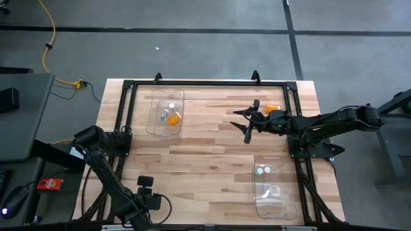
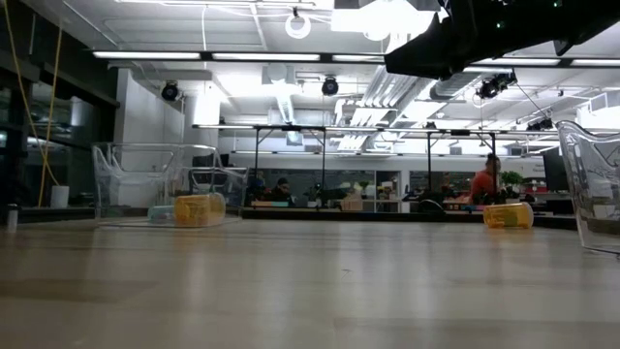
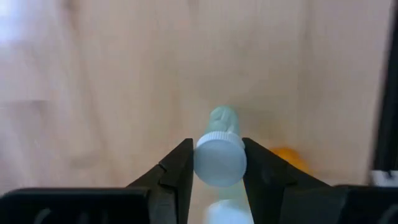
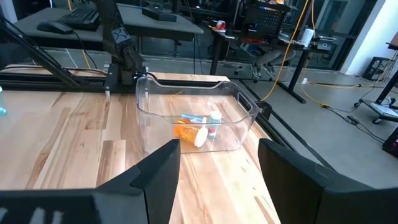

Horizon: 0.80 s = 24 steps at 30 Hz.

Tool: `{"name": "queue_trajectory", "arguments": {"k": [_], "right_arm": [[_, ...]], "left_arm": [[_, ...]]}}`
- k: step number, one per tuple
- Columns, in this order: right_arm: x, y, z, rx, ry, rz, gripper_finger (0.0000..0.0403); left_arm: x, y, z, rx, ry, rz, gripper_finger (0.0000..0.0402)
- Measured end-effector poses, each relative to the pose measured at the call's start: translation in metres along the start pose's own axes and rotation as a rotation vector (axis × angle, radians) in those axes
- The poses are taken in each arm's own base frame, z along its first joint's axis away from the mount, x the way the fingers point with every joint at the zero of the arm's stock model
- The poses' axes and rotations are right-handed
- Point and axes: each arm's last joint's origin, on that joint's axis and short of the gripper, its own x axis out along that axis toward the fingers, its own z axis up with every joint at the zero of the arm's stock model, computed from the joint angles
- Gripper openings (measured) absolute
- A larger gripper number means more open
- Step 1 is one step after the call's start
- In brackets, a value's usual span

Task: Pick and place medicine bottles into bin by pill shape (circle, oval)
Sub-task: Put the blue tablet bottle into the right transparent bin

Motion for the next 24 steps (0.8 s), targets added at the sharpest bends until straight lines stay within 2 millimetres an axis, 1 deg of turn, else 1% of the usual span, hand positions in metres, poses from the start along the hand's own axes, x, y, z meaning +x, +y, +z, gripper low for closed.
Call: {"name": "queue_trajectory", "arguments": {"k": [2, 4, 11, 13, 14, 16, 19, 20, 24], "right_arm": [[0.0, 0.0, 0.0, 0.0, 0.0, 0.0, 0.021], [0.0, 0.0, 0.0, 0.0, 0.0, 0.0, 0.021], [0.0, 0.0, 0.0, -0.001, 0.003, 0.001, 0.021], [0.0, 0.0, 0.0, -0.001, 0.004, 0.001, 0.021], [0.0, 0.0, 0.0, -0.001, 0.004, 0.001, 0.021], [0.0, 0.0, -0.001, -0.002, 0.007, 0.002, 0.021], [0.0, 0.0, -0.001, -0.004, 0.015, 0.003, 0.021], [0.0, 0.0, -0.002, -0.005, 0.018, 0.003, 0.021], [0.0, 0.0, -0.002, -0.006, 0.023, 0.004, 0.021]], "left_arm": [[-0.009, 0.013, 0.003, 0.014, -0.039, 0.049, 0.0107], [-0.02, 0.029, 0.008, 0.031, -0.122, 0.107, 0.0112], [-0.077, 0.095, 0.03, 0.049, -0.527, 0.271, 0.0108], [-0.087, 0.113, 0.037, 0.056, -0.633, 0.291, 0.0107], [-0.089, 0.121, 0.039, 0.065, -0.676, 0.296, 0.0108], [-0.088, 0.139, 0.046, 0.075, -0.766, 0.282, 0.011], [-0.072, 0.166, 0.053, 0.083, -0.9, 0.215, 0.0112], [-0.064, 0.176, 0.056, 0.078, -0.951, 0.191, 0.0112], [-0.019, 0.214, 0.058, 0.015, -1.113, 0.157, 0.0112]]}}
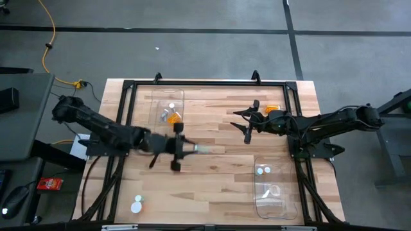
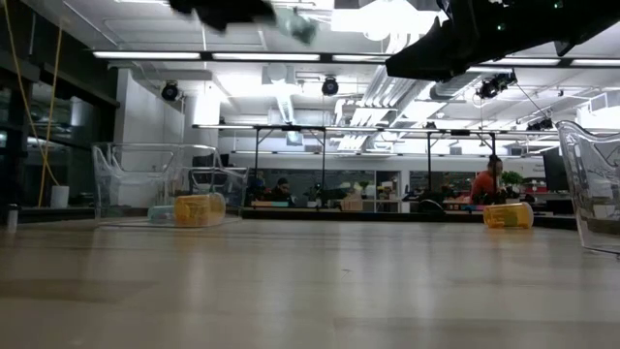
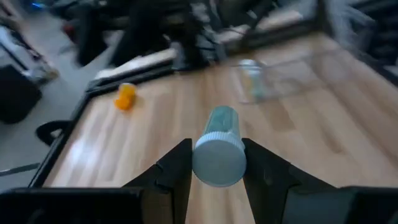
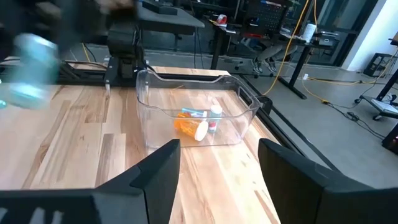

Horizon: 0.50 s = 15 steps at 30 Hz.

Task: Pick and place medicine bottles into bin by pill shape (circle, oval)
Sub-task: Put the blue tablet bottle into the right transparent bin

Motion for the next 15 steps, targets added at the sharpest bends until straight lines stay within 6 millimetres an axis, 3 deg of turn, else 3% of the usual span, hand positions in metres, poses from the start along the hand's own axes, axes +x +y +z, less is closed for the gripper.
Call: {"name": "queue_trajectory", "arguments": {"k": [6, 10, 15], "right_arm": [[0.0, 0.0, 0.0, 0.016, 0.001, 0.0, 0.021], [0.0, 0.0, 0.0, -0.012, 0.001, 0.0, 0.021], [0.0, 0.0, 0.001, -0.027, -0.008, 0.015, 0.021]], "left_arm": [[0.017, 0.044, -0.044, -0.179, -0.213, 0.066, 0.0113], [0.016, 0.058, -0.049, -0.254, -0.308, 0.016, 0.0113], [0.017, 0.059, -0.05, -0.268, -0.305, 0.004, 0.0113]]}}
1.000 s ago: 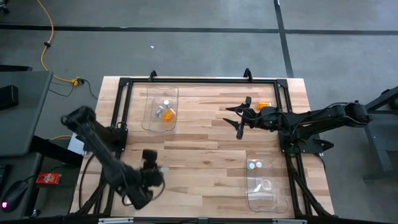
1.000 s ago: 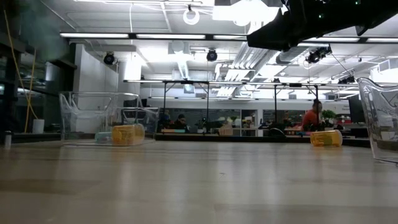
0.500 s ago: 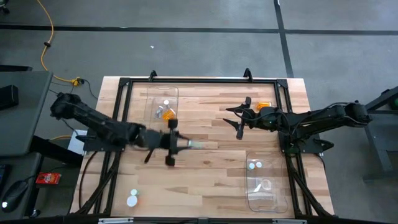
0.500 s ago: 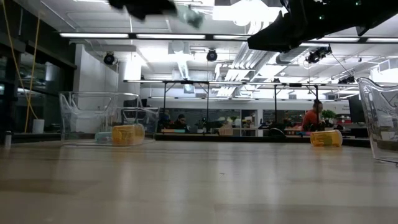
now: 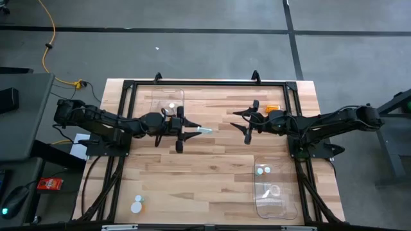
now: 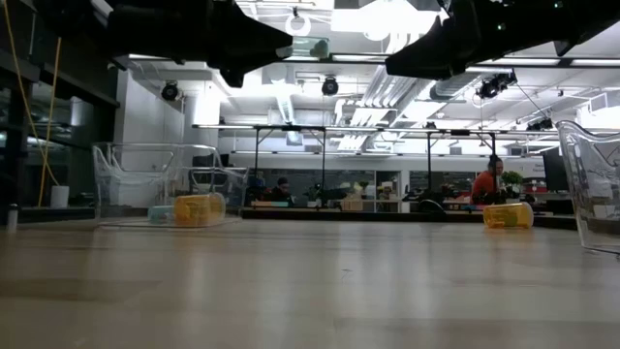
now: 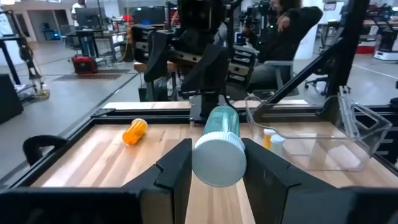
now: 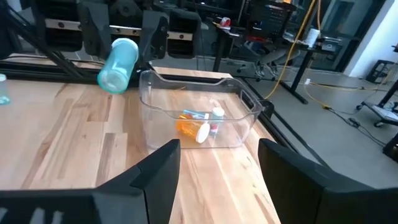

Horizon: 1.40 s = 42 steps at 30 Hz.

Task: Pick and place medicine bottles into bin by pill shape (circle, oval)
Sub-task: Put the blue tablet bottle into the right transparent bin

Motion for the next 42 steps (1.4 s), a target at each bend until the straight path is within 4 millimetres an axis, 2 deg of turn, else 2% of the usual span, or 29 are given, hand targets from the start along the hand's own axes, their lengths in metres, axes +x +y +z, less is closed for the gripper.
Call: {"name": "queue_trajectory", "arguments": {"k": [7, 12, 19, 24, 31, 42], "right_arm": [[0.002, 0.004, 0.003, 0.054, -0.045, 0.084, 0.021], [0.012, 0.019, 0.001, 0.006, -0.098, 0.133, 0.021], [0.042, 0.033, 0.006, -0.058, -0.081, 0.136, 0.021], [0.064, 0.039, 0.012, -0.114, -0.064, 0.106, 0.021], [0.083, 0.046, 0.009, -0.154, -0.021, 0.111, 0.021], [0.088, 0.049, 0.008, -0.148, -0.033, 0.143, 0.021]], "left_arm": [[0.0, 0.0, 0.001, 0.007, -0.012, 0.0, 0.0113], [0.001, 0.0, -0.001, -0.014, -0.002, -0.001, 0.0113], [0.001, 0.002, -0.001, -0.014, -0.002, 0.073, 0.0113], [0.001, 0.001, 0.0, -0.015, -0.003, 0.046, 0.0113], [0.001, 0.001, 0.002, -0.036, -0.02, 0.043, 0.0113], [0.001, 0.001, 0.003, -0.043, -0.038, 0.042, 0.0113]]}}
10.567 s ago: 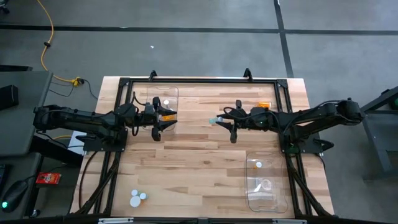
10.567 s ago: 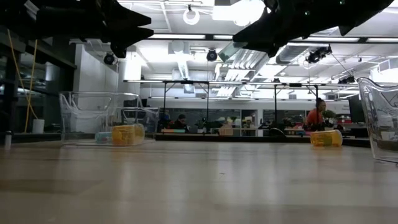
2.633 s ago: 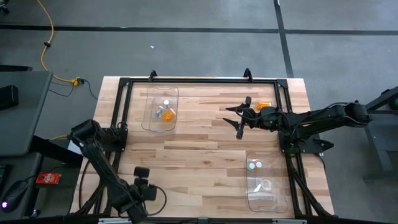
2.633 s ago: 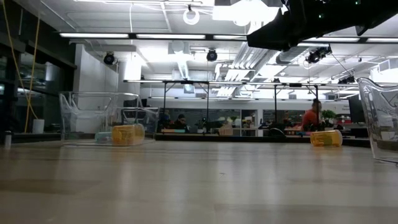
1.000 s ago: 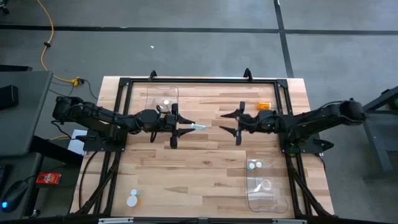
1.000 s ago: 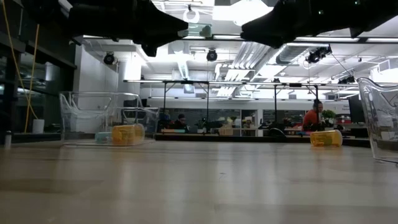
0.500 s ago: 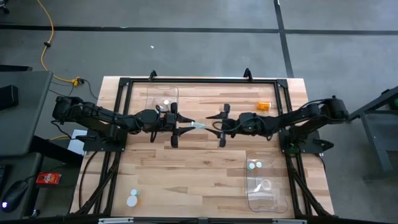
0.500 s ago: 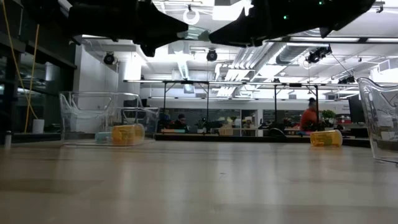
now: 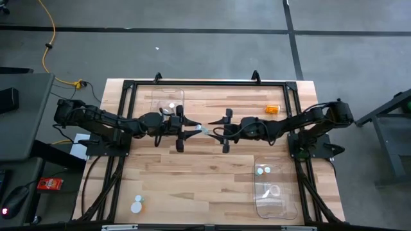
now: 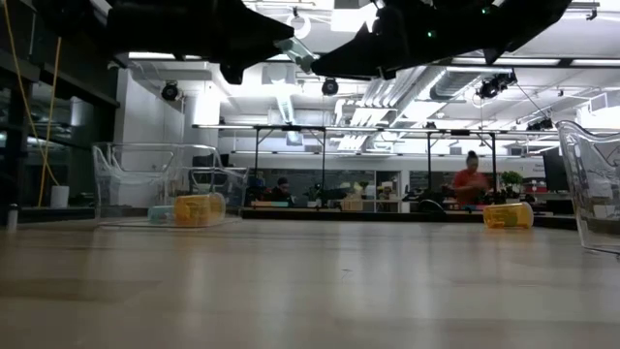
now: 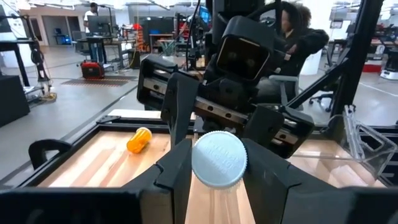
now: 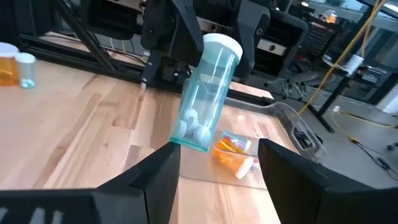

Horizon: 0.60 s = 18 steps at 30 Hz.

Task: Pick and place medicine bottles into bin by pill shape (circle, oval)
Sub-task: Put the blue tablet bottle into the right transparent bin

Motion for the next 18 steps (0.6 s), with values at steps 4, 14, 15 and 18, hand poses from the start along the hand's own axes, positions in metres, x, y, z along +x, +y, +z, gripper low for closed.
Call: {"name": "queue_trajectory", "arguments": {"k": [4, 14, 15, 18], "right_arm": [[0.0, 0.001, 0.001, 0.021, -0.014, 0.03, 0.021], [-0.005, 0.0, -0.001, 0.016, 0.062, 0.049, 0.021], [-0.007, 0.0, 0.0, 0.021, 0.08, 0.049, 0.021], [-0.013, -0.003, 0.004, 0.065, 0.09, 0.054, 0.021]], "left_arm": [[0.0, 0.0, 0.001, -0.001, -0.01, -0.005, 0.0113], [0.0, 0.001, -0.004, 0.039, 0.035, 0.014, 0.0113], [0.0, 0.001, -0.005, 0.041, 0.043, 0.027, 0.0113], [0.0, 0.003, -0.005, 0.053, 0.046, 0.092, 0.0113]]}}
